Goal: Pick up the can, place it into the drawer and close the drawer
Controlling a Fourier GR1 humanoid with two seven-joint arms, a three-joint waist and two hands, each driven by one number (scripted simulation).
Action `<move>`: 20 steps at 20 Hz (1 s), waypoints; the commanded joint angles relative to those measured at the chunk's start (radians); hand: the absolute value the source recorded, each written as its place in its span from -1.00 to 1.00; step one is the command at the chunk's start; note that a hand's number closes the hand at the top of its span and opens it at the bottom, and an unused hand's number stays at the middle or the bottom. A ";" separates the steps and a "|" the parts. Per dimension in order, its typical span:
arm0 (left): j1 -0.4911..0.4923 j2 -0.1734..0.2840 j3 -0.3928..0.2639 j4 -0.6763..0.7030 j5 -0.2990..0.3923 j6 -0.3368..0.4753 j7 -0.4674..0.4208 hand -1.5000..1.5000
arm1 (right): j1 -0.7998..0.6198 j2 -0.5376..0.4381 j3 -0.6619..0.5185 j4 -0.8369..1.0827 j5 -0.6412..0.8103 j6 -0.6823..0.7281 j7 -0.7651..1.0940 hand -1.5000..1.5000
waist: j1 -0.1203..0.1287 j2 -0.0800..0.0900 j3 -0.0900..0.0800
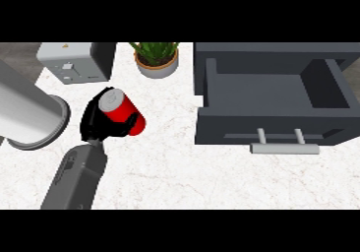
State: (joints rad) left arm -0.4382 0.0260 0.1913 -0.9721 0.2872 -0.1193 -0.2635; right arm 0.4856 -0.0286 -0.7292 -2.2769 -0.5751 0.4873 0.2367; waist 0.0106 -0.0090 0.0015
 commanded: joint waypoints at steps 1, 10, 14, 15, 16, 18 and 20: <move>-0.030 -0.025 -0.037 -0.177 -0.007 0.130 0.137 1.00 | -0.018 -0.024 -0.018 -0.026 -0.043 -0.020 0.044 -1.00 | -0.008 0.004 -0.001; -0.121 -0.005 -0.161 -0.379 -0.015 0.320 0.343 1.00 | 0.018 0.028 -0.021 -0.002 -0.017 0.030 -0.010 -1.00 | -0.021 0.007 -0.001; -0.166 -0.026 -0.224 -0.477 -0.080 0.419 0.458 1.00 | -0.025 -0.005 -0.029 0.016 -0.018 0.010 0.002 -1.00 | -0.016 0.006 -0.001; -0.199 -0.016 -0.213 -0.474 -0.086 0.428 0.470 1.00 | -0.044 0.026 0.029 -0.033 0.020 -0.022 0.045 -1.00 | -0.014 0.007 -0.001; -0.219 -0.026 -0.237 -0.438 -0.097 0.453 0.454 1.00 | -0.100 -0.011 0.017 0.027 0.026 -0.044 0.044 -1.00 | -0.015 0.009 -0.001; -0.229 -0.021 -0.220 -0.450 -0.095 0.455 0.478 1.00 | -0.032 0.028 0.057 0.004 0.063 -0.018 -0.017 -1.00 | -0.018 0.008 -0.001; -0.272 -0.026 -0.250 -0.444 -0.095 0.495 0.512 1.00 | 0.054 0.028 0.012 -0.083 -0.055 -0.006 0.024 -1.00 | -0.026 0.007 -0.001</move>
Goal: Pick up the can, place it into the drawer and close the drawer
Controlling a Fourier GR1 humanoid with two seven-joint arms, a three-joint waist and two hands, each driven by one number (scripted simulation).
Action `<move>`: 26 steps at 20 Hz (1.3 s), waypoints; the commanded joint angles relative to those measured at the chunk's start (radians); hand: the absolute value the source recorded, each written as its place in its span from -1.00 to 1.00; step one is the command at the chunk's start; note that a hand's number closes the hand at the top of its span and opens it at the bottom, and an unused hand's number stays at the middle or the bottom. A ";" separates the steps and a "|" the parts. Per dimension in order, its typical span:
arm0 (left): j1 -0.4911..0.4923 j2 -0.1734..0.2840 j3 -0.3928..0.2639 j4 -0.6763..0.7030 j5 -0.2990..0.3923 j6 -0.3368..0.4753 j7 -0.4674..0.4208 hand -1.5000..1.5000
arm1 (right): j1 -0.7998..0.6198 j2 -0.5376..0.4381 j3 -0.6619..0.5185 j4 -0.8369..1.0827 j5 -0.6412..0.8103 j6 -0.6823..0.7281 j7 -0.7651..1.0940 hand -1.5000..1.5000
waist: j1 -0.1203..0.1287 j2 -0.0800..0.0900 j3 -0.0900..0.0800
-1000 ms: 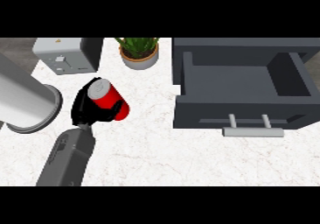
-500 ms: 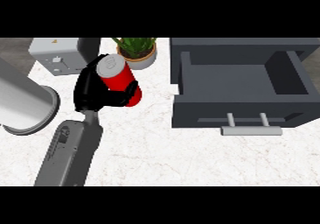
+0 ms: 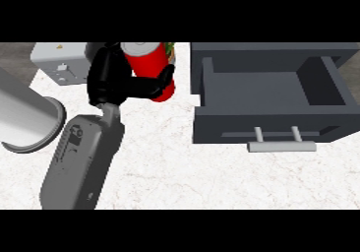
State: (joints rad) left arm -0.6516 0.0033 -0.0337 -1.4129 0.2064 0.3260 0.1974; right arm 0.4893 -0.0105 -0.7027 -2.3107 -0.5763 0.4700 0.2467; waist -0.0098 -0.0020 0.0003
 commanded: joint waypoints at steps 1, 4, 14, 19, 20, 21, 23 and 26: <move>-0.160 -0.003 -0.039 0.131 0.009 0.094 -0.007 1.00 | -0.035 -0.021 0.001 -0.010 -0.006 -0.010 0.034 -1.00 | -0.010 0.004 0.000; -0.201 -0.003 -0.027 0.146 0.010 0.107 0.016 1.00 | -0.063 -0.047 -0.020 0.059 0.008 -0.009 0.000 -1.00 | -0.004 0.003 0.000; -0.465 -0.003 -0.107 0.461 0.128 0.241 -0.098 1.00 | -0.056 -0.020 0.011 0.021 -0.013 -0.010 0.038 -1.00 | -0.029 0.007 0.000; -0.543 -0.003 -0.151 0.549 0.215 0.270 -0.114 1.00 | -0.126 -0.010 0.058 0.034 0.089 -0.046 0.055 -1.00 | -0.023 0.009 0.000; -0.553 -0.003 -0.157 0.579 0.227 0.256 -0.141 1.00 | -0.082 0.010 0.045 0.063 0.076 -0.003 -0.016 -1.00 | -0.029 0.008 0.000; -0.555 -0.003 -0.184 0.579 0.256 0.281 -0.157 1.00 | -0.106 -0.026 0.014 0.056 0.043 -0.009 0.014 -1.00 | -0.028 0.007 0.000; -0.619 -0.003 -0.163 0.641 0.247 0.269 -0.156 1.00 | -0.139 0.002 0.048 0.089 0.099 -0.005 -0.016 -1.00 | -0.024 0.008 0.001; -0.657 -0.003 -0.224 0.685 0.341 0.305 -0.172 1.00 | -0.099 0.010 0.068 0.092 0.104 0.010 -0.027 -1.00 | -0.041 0.010 0.001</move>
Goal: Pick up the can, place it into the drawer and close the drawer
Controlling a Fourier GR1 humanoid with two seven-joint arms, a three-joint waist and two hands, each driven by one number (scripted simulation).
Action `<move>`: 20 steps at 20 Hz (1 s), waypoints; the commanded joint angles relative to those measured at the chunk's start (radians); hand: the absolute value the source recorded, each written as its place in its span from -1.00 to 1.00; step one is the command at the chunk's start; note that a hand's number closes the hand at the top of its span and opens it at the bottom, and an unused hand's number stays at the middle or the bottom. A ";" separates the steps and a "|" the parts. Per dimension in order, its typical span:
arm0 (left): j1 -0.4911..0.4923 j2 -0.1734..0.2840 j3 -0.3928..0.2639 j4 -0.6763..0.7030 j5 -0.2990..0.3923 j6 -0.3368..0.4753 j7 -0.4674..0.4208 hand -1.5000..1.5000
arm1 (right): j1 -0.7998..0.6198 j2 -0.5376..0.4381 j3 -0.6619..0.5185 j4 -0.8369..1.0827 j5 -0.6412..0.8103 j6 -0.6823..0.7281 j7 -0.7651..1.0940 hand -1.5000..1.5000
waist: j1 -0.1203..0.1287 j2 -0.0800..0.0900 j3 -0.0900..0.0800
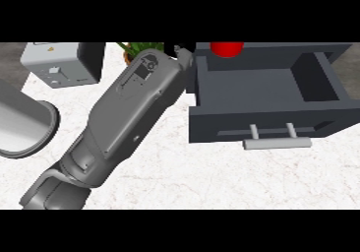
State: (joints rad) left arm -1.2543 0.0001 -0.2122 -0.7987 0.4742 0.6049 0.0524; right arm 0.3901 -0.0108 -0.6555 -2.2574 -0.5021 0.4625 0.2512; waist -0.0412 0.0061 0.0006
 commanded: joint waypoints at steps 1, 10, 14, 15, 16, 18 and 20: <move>-0.050 0.000 -0.057 0.091 0.107 0.027 -0.059 1.00 | -0.003 -0.007 0.004 -0.032 -0.018 -0.012 0.041 -1.00 | -0.015 0.003 0.000; -0.126 0.000 -0.182 0.177 0.237 0.063 -0.087 1.00 | -0.054 -0.008 0.036 -0.026 -0.003 -0.062 0.061 -1.00 | -0.021 0.005 0.001; -0.144 0.000 -0.178 0.257 0.290 0.053 -0.131 1.00 | 0.001 0.003 0.017 -0.053 -0.036 -0.013 0.030 -1.00 | -0.043 0.009 0.001; -0.134 0.000 -0.220 0.248 0.299 0.070 -0.117 1.00 | -0.005 -0.027 0.008 -0.038 -0.038 -0.013 0.052 -1.00 | -0.036 0.006 0.001; -0.129 0.000 -0.218 0.264 0.321 0.055 -0.135 1.00 | -0.022 -0.002 0.039 -0.083 -0.028 -0.048 0.075 -1.00 | -0.042 0.010 0.001; -0.168 0.000 -0.214 0.325 0.306 0.052 -0.135 1.00 | 0.012 0.000 0.005 -0.049 -0.047 0.007 0.023 -1.00 | -0.043 0.009 0.002; -0.157 0.000 -0.265 0.319 0.328 0.073 -0.143 1.00 | -0.073 -0.082 -0.018 -0.006 -0.048 -0.040 0.059 -1.00 | -0.043 0.012 0.001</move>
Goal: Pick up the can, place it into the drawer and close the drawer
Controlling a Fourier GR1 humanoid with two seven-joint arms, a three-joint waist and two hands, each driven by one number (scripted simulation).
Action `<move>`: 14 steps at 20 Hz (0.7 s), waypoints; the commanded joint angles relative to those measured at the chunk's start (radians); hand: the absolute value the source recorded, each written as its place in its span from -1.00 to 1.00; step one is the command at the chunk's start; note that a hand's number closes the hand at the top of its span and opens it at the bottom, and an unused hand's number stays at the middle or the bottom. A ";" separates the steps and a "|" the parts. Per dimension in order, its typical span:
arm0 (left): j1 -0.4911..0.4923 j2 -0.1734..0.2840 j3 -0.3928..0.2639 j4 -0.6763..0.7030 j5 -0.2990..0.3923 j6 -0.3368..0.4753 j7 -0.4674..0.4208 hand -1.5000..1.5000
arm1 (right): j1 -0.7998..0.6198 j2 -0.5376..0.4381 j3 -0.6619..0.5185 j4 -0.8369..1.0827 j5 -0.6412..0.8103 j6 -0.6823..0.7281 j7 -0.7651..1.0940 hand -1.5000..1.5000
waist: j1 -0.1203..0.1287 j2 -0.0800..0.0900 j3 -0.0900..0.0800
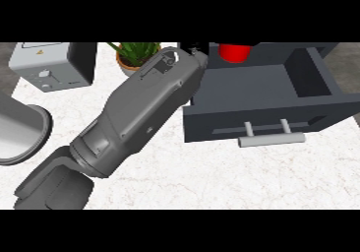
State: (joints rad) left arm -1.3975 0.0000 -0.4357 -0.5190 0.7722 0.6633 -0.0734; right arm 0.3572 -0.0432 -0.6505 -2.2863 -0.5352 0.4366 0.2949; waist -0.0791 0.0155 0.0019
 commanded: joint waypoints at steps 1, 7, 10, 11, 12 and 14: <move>0.002 0.000 -0.067 0.026 0.037 0.025 -0.012 1.00 | 0.032 0.037 0.012 -0.053 -0.007 -0.013 0.028 -1.00 | -0.005 -0.002 0.000; -0.026 0.000 -0.111 0.060 0.088 0.066 0.002 -1.00 | 0.006 -0.015 -0.027 0.048 -0.031 0.040 -0.013 -1.00 | -0.009 0.000 0.001; -0.016 0.000 -0.139 0.068 0.108 0.115 -0.043 -1.00 | -0.043 -0.020 0.006 0.003 -0.003 -0.024 0.040 -1.00 | -0.021 0.007 0.000; 0.016 0.000 -0.162 0.035 0.124 0.130 -0.032 -1.00 | -0.024 -0.055 -0.026 -0.040 -0.048 -0.039 0.082 -1.00 | -0.019 0.001 0.000; -0.017 0.000 -0.113 0.088 0.136 0.098 -0.062 -1.00 | -0.040 -0.036 -0.014 0.015 -0.031 -0.008 0.031 -1.00 | -0.026 0.010 0.001; 0.001 0.000 -0.169 0.052 0.144 0.140 -0.066 -1.00 | -0.023 0.020 0.019 -0.020 0.018 -0.003 0.012 -1.00 | -0.023 0.005 0.001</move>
State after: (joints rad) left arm -1.3984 0.0001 -0.5692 -0.4581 0.8881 0.7648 -0.1208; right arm 0.3339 -0.0542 -0.6501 -2.2959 -0.5449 0.4283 0.3231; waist -0.0970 0.0202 0.0022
